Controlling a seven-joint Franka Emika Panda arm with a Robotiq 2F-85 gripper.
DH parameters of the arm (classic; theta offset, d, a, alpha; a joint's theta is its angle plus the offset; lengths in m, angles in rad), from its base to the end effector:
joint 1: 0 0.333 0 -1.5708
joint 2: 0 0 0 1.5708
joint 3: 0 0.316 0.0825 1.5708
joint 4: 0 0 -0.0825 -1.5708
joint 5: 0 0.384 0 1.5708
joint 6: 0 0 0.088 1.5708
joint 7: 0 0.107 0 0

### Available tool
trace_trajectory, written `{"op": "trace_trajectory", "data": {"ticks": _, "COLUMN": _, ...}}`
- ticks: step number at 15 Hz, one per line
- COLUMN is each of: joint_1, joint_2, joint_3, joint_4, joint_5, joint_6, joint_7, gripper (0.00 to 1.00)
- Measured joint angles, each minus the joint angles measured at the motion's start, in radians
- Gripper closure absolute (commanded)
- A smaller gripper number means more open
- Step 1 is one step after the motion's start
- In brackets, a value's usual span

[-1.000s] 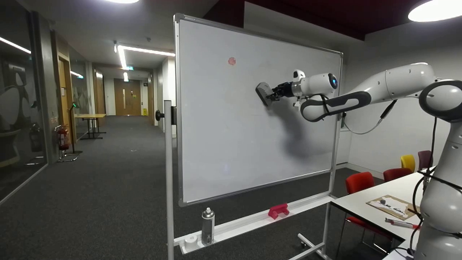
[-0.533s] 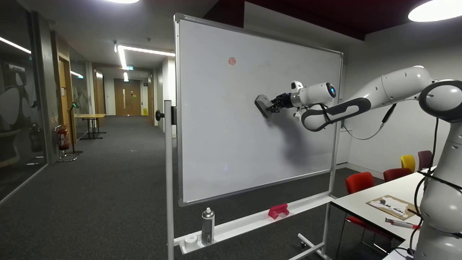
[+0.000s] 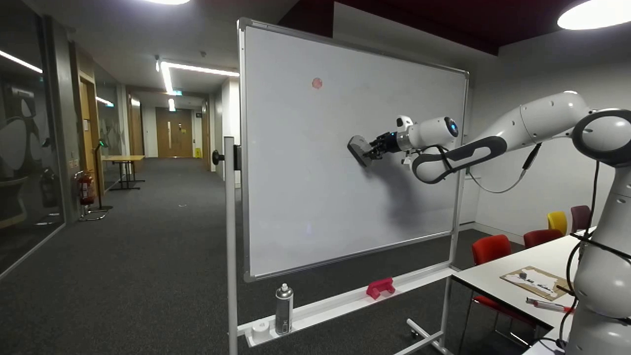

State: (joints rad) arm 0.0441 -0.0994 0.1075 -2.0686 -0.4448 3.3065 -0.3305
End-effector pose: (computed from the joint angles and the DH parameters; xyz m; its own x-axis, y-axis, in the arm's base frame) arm 0.5438 0.1314 0.6334 0.0228 0.7135 0.7003 0.3255 -0.6676 0.6696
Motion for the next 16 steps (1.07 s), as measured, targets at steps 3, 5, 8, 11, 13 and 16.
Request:
{"op": "trace_trajectory", "data": {"ticks": 3, "joint_1": 0.008, "joint_2": -0.006, "joint_3": 0.000, "joint_4": 0.024, "joint_5": 0.002, "joint_6": 0.000, "joint_7": 0.000, "gripper": 0.68}}
{"op": "trace_trajectory", "data": {"ticks": 5, "joint_1": 0.014, "joint_2": -0.009, "joint_3": 0.001, "joint_4": 0.060, "joint_5": 0.002, "joint_6": 0.000, "joint_7": 0.001, "gripper": 0.68}}
{"op": "trace_trajectory", "data": {"ticks": 8, "joint_1": 0.023, "joint_2": -0.008, "joint_3": 0.004, "joint_4": 0.112, "joint_5": 0.002, "joint_6": -0.006, "joint_7": 0.000, "gripper": 0.68}}
{"op": "trace_trajectory", "data": {"ticks": 11, "joint_1": 0.042, "joint_2": -0.005, "joint_3": 0.023, "joint_4": 0.165, "joint_5": 0.001, "joint_6": -0.011, "joint_7": 0.000, "gripper": 0.68}}
{"op": "trace_trajectory", "data": {"ticks": 13, "joint_1": 0.063, "joint_2": -0.004, "joint_3": 0.046, "joint_4": 0.200, "joint_5": 0.000, "joint_6": -0.027, "joint_7": -0.002, "gripper": 0.68}}
{"op": "trace_trajectory", "data": {"ticks": 16, "joint_1": 0.071, "joint_2": -0.006, "joint_3": 0.115, "joint_4": 0.240, "joint_5": -0.036, "joint_6": -0.077, "joint_7": -0.001, "gripper": 0.68}}
